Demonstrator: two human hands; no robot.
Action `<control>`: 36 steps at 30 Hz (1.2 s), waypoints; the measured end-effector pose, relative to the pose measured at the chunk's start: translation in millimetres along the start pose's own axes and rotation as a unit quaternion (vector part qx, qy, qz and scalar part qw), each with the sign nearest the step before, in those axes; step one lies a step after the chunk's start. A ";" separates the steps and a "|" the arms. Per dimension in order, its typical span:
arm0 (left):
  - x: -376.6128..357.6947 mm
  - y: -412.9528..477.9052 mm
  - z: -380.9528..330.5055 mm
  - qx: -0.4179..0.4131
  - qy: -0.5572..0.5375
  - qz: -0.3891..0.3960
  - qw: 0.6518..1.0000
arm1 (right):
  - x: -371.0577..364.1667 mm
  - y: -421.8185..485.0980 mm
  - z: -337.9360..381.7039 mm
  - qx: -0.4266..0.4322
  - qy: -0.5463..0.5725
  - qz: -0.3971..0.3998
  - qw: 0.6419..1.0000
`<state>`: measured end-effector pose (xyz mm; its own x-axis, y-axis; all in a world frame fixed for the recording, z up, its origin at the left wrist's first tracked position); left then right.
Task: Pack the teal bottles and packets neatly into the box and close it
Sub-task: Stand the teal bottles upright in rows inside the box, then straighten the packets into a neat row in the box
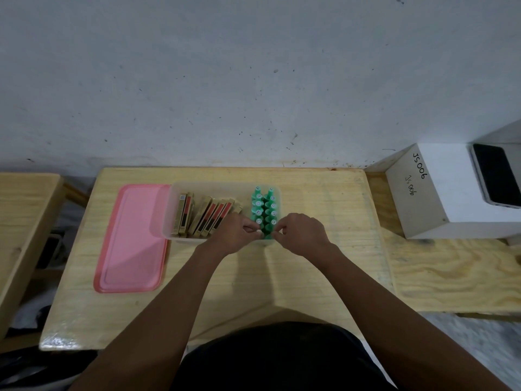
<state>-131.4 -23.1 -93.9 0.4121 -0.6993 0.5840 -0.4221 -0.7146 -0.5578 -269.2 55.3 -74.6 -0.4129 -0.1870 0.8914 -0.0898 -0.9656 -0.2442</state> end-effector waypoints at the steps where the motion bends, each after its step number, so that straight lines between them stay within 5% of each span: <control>1: -0.2 -0.3 0.5 0.000 0.004 0.000 1.000 | -0.1 0.5 0.1 -0.004 0.002 0.004 1.000; 36: -2.9 0.8 8.9 -0.001 -0.013 0.011 1.000 | -1.8 -2.1 15.4 -0.019 -0.063 -0.035 0.997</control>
<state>-125.7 -21.8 -101.3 0.4242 -0.7148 0.5560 -0.4327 -0.6994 -0.5689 -254.3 54.9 -69.9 -0.2869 -0.1427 0.9473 -0.1503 -0.9699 -0.1916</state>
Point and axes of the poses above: each hand's wrist, its own y-axis towards the middle knuckle, its own x-axis out of the back of the hand, z = x × y, the point moved 7 cm from there along y, towards the middle knuckle, and after that the axes turned 15 degrees about x, right-handed, at the moved point
